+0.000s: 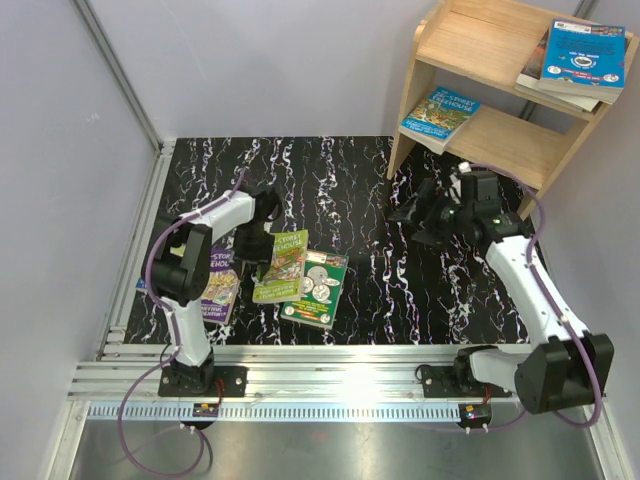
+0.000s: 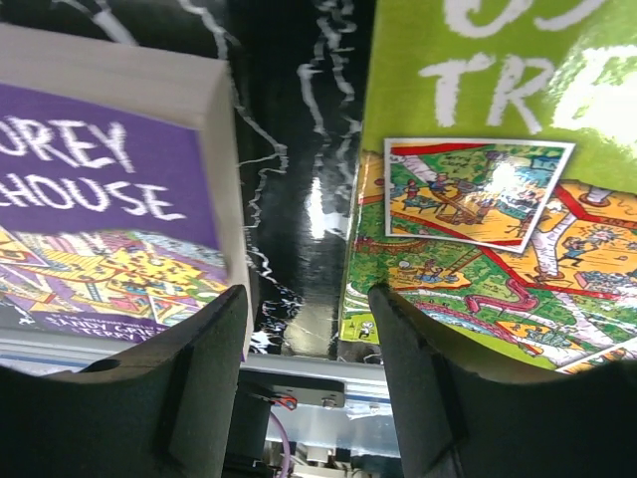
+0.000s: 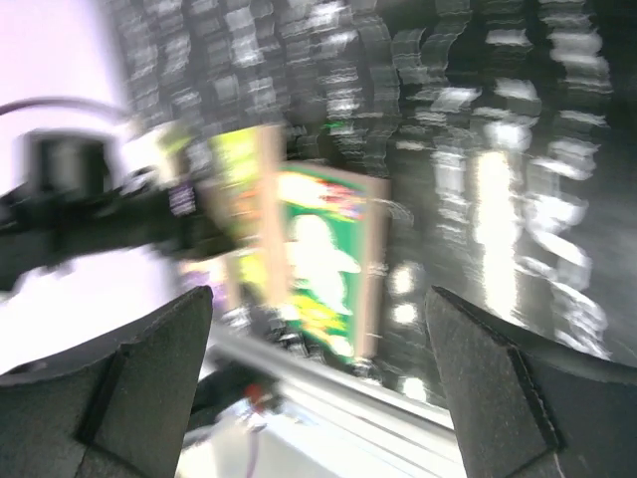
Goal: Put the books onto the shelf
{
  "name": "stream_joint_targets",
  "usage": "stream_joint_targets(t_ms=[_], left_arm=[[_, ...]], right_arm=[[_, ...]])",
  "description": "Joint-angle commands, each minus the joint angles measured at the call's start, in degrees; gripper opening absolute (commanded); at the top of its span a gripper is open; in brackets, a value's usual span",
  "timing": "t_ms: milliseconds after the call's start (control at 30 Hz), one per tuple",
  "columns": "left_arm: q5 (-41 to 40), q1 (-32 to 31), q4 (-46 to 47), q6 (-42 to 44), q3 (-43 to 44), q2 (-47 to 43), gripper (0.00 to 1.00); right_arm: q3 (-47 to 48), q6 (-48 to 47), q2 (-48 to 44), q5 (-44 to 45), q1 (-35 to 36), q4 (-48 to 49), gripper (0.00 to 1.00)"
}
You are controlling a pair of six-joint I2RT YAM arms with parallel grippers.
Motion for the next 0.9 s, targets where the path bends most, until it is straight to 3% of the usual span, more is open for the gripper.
stream_joint_targets(t_ms=[0, 67, 333, 633, 733, 867], left_arm=[[3.37, -1.66, 14.59, -3.43, -1.19, 5.87, 0.59], [5.12, -2.53, 15.03, -3.52, -0.66, 6.48, 0.58], [9.43, -6.05, 16.26, -3.25, 2.59, 7.27, 0.58], [12.95, -7.20, 20.04, -4.48, -3.56, 1.74, 0.57], [14.18, -7.11, 21.36, -4.66, -5.23, 0.25, 0.57], [14.89, -7.20, 22.06, -4.57, -5.85, -0.63, 0.57]], right_arm=[[-4.27, 8.53, 5.18, -18.02, 1.76, 20.07, 0.95], [-3.67, 9.97, 7.81, -16.90, 5.61, 24.99, 0.95], [6.70, 12.69, 33.20, -15.75, 16.79, 32.03, 0.93], [14.27, 11.73, 46.40, -12.50, 23.56, 28.45, 0.89], [14.09, 12.87, 48.78, -12.59, 26.37, 29.76, 0.80], [13.74, 13.05, 49.22, -12.50, 28.66, 29.59, 0.38]])
